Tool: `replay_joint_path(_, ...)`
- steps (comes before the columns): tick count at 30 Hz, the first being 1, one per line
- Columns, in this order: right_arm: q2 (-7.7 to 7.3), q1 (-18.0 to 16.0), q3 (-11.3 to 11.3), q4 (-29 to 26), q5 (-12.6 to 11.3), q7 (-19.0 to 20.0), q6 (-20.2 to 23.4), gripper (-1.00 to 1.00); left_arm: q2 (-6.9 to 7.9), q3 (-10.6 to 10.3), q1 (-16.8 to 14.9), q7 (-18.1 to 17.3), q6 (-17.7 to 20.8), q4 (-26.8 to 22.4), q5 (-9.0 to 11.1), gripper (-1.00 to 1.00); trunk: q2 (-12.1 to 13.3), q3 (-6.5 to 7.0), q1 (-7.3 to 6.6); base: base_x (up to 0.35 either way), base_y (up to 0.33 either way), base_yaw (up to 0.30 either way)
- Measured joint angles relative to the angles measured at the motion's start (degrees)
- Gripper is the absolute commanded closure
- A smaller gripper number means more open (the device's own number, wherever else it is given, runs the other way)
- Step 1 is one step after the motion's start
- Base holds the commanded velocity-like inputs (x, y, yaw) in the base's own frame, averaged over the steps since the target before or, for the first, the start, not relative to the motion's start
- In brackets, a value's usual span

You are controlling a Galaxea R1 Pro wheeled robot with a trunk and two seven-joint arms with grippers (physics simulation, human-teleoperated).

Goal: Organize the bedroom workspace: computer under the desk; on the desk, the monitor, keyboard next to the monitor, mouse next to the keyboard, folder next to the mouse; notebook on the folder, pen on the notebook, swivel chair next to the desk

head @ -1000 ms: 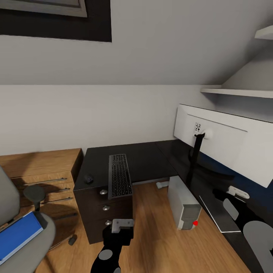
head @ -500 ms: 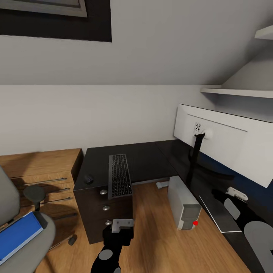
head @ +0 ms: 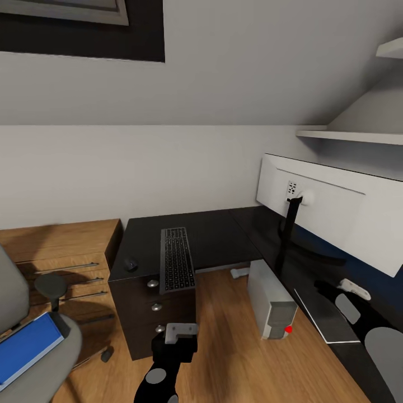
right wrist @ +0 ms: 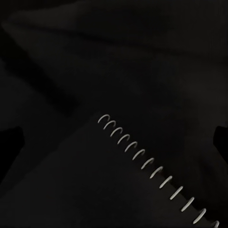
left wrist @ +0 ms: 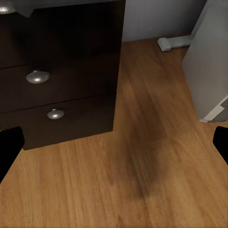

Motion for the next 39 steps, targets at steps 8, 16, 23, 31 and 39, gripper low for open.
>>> replay_joint_path(8, -0.07, 0.0, 0.0, 0.1, -0.2, 0.0, 1.6, -1.0, 0.03, 0.0, 0.0, 0.0, 0.0, 0.0, 0.0, -1.0, 0.0, 0.0, 0.0, 0.0, 0.0, 0.0)
replay_joint_path(16, -0.01, 0.0, 0.0, 0.1, -0.2, 0.0, 3.4, -1.0, 0.03, 0.1, 0.0, 0.0, 0.0, 0.0, 0.0, -1.0, 0.0, 0.0, 0.0, 0.0, 0.0, 0.0)
replay_joint_path(23, 0.01, 0.0, 0.0, 0.5, -0.3, 0.0, 3.5, -1.0, 0.03, 0.0, 0.0, 0.0, 0.0, 0.0, 0.0, -1.0, 0.0, 0.0, 0.0, 0.0, 0.0, 0.0)
replay_joint_path(31, 0.01, 0.0, 0.0, 0.7, -0.3, 0.0, 3.5, -1.0, -0.05, 0.0, 0.0, 0.0, 0.0, -0.5, 0.1, -1.0, -0.4, -0.17, 0.21, 0.0, 0.0, 0.0)
replay_joint_path(39, 0.01, 0.0, 0.0, 0.7, -0.1, 0.0, 3.5, -1.0, -0.25, -0.1, 0.0, 0.0, 0.0, -0.6, 0.1, -1.0, -2.4, -1.07, 1.32, 0.0, 0.0, 0.0)
